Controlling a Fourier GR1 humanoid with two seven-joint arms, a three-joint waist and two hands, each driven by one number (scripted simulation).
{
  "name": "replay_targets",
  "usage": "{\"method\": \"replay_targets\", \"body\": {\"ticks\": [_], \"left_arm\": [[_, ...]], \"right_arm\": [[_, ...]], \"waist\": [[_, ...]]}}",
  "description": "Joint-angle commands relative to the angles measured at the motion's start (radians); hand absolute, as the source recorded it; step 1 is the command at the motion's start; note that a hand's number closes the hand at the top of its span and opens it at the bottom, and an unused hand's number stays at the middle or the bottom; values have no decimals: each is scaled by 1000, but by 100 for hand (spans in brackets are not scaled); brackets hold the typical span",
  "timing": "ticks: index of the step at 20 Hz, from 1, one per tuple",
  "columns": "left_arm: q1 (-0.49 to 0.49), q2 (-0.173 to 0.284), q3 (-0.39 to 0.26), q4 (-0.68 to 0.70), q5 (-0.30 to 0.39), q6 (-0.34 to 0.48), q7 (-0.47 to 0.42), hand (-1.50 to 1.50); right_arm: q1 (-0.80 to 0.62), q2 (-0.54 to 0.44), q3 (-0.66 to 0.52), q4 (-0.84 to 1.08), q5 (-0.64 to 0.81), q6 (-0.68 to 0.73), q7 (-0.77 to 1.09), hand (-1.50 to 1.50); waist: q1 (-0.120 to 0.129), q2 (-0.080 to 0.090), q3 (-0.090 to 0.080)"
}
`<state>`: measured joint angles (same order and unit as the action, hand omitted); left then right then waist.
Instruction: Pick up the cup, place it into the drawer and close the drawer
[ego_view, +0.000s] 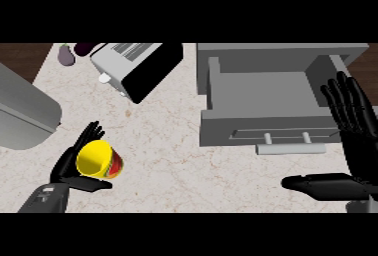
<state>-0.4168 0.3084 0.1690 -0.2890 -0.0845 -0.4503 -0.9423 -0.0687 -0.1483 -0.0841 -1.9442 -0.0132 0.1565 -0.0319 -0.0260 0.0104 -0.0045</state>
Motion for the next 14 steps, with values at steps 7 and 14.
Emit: {"method": "replay_targets", "body": {"ticks": [7, 14], "left_arm": [[-7, -38, -21, -24, 40, -278, -128, 150], [3, -81, -36, -46, 90, -380, -73, 150]], "right_arm": [[-38, -10, -31, 54, -13, 4, -16, -150], [7, -4, -9, 19, -13, 17, -5, -150]], "waist": [[9, 2, 0], [3, -1, 0]]}}
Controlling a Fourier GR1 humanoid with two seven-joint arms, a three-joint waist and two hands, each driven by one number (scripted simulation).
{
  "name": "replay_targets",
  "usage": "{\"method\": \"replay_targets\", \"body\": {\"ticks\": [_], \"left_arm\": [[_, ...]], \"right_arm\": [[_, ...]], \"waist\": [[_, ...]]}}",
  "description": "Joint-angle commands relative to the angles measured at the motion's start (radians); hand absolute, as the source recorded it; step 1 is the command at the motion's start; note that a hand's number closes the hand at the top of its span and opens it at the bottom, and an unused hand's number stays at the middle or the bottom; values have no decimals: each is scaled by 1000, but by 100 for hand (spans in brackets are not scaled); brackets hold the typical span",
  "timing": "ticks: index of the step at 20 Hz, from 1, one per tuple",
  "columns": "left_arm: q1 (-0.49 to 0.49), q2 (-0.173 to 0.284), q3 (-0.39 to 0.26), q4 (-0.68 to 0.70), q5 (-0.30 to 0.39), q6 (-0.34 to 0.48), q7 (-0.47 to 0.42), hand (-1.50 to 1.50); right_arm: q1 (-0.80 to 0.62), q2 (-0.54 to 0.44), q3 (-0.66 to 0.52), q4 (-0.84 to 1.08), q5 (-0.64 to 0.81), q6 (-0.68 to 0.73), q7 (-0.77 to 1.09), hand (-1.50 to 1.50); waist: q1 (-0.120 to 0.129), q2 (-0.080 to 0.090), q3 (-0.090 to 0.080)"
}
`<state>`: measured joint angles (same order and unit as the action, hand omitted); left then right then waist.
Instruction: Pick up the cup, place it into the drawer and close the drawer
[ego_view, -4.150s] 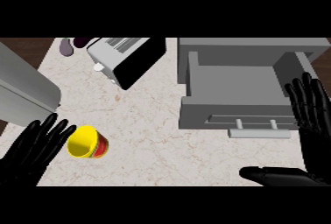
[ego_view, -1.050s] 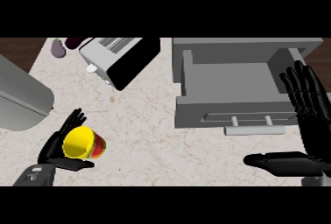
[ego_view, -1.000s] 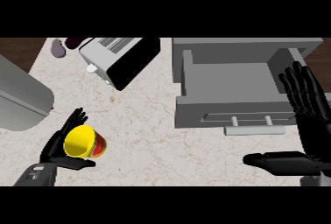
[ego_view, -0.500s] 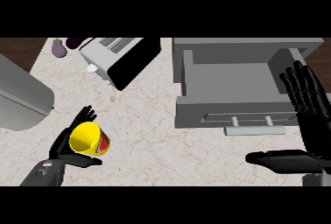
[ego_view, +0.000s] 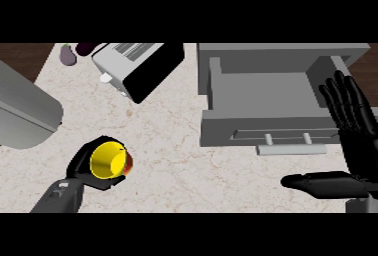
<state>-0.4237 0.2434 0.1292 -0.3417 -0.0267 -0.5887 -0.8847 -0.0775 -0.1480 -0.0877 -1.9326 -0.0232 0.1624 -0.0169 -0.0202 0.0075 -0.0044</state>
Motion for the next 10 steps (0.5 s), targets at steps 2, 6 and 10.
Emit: {"method": "replay_targets", "body": {"ticks": [2, 6, 10], "left_arm": [[46, -9, -15, -17, 29, -268, -159, 150], [15, -8, 110, -32, 147, -93, -153, 150], [-10, -28, 229, -24, 238, 123, -164, 150]], "right_arm": [[-13, -19, -9, -10, -1, 6, 30, -150], [46, -7, -13, 8, 12, 8, -32, -150], [-20, -17, -22, 25, 3, 5, -6, -150]], "waist": [[5, -1, -1], [7, -1, 1], [10, 2, 1]]}}
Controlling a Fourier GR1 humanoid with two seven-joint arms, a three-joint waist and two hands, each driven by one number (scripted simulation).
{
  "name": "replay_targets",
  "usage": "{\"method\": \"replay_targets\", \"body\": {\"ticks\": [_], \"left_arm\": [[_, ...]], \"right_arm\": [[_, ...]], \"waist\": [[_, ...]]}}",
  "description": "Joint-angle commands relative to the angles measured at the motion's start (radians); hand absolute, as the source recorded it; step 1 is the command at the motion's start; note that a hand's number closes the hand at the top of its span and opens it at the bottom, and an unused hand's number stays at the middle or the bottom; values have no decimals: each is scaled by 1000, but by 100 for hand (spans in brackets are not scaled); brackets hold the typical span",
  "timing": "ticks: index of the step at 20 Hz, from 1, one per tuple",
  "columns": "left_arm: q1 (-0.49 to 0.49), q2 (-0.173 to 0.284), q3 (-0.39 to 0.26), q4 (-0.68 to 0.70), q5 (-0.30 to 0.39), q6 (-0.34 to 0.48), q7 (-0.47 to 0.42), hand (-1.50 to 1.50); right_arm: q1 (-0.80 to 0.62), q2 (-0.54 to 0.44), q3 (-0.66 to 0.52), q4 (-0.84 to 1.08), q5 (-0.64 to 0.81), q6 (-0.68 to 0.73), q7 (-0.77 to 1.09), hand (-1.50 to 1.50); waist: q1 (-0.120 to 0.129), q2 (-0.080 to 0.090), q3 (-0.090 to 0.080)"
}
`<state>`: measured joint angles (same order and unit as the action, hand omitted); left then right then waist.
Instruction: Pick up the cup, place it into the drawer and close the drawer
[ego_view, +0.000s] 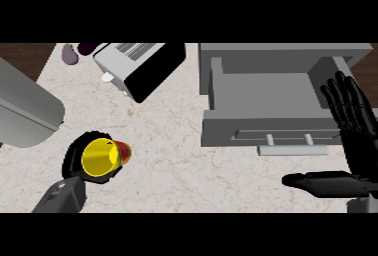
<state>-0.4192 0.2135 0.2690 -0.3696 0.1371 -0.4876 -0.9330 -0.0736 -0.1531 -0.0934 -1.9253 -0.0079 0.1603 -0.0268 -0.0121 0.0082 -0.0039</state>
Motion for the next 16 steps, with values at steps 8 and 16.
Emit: {"method": "replay_targets", "body": {"ticks": [8, 16], "left_arm": [[-27, 6, 72, -55, 64, 2, -189, 150], [-134, -76, -8, -261, 65, 87, -5, 150]], "right_arm": [[16, -16, -28, -23, -6, 4, 17, -150], [8, -6, -38, 0, -13, 0, 7, -150]], "waist": [[2, -6, 2], [14, -12, 5]]}}
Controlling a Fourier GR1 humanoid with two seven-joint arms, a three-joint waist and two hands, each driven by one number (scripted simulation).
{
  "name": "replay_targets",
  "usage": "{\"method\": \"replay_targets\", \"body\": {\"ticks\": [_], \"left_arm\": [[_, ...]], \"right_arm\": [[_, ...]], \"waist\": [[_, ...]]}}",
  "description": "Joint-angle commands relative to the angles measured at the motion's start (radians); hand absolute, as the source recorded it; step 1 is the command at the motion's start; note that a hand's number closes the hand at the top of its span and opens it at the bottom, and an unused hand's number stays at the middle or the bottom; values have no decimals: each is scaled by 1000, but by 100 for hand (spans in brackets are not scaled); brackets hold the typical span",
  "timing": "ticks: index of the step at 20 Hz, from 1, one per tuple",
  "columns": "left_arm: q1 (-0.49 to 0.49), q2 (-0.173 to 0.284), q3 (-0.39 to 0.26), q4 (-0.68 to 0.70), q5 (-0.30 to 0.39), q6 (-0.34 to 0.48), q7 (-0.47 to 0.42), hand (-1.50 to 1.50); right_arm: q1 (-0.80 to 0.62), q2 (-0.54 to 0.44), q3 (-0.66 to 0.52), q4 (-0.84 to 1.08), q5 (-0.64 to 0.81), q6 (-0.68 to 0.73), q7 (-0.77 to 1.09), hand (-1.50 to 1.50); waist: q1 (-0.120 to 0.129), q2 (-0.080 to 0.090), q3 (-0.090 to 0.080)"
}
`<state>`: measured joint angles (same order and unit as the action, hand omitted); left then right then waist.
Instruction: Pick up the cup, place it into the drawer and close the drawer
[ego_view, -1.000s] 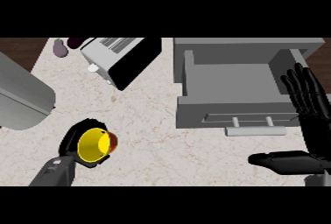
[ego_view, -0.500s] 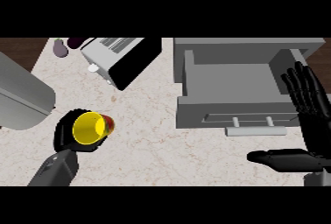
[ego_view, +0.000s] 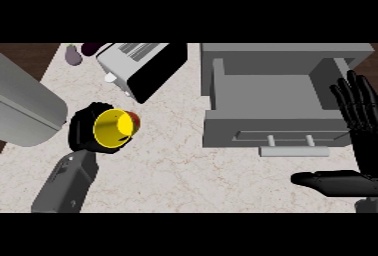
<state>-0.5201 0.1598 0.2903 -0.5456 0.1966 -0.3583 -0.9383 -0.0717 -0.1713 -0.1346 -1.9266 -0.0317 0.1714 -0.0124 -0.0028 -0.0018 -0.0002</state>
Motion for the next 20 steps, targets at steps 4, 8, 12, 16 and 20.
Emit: {"method": "replay_targets", "body": {"ticks": [4, 8, 12, 16, 20], "left_arm": [[-56, -40, -76, -271, -1, 62, 142, 150], [-143, -110, -130, -402, -11, 184, 315, 150], [-235, -124, -171, -454, -43, 250, 417, 150], [-288, -158, -260, -501, -40, 356, 519, 150], [-471, -159, -260, -422, -55, 445, 628, 150]], "right_arm": [[-1, -6, -35, -5, -17, -7, 16, -150], [21, 7, 8, -46, 6, -1, 25, -150], [32, -13, -38, 10, -23, 28, -33, -150], [-14, -29, -58, 84, -6, 30, -69, -150], [-7, -11, -44, 75, -25, 39, -74, -150]], "waist": [[10, -5, 1], [9, -7, 1], [0, -1, 1], [-2, 2, 1], [-11, 4, 1]]}}
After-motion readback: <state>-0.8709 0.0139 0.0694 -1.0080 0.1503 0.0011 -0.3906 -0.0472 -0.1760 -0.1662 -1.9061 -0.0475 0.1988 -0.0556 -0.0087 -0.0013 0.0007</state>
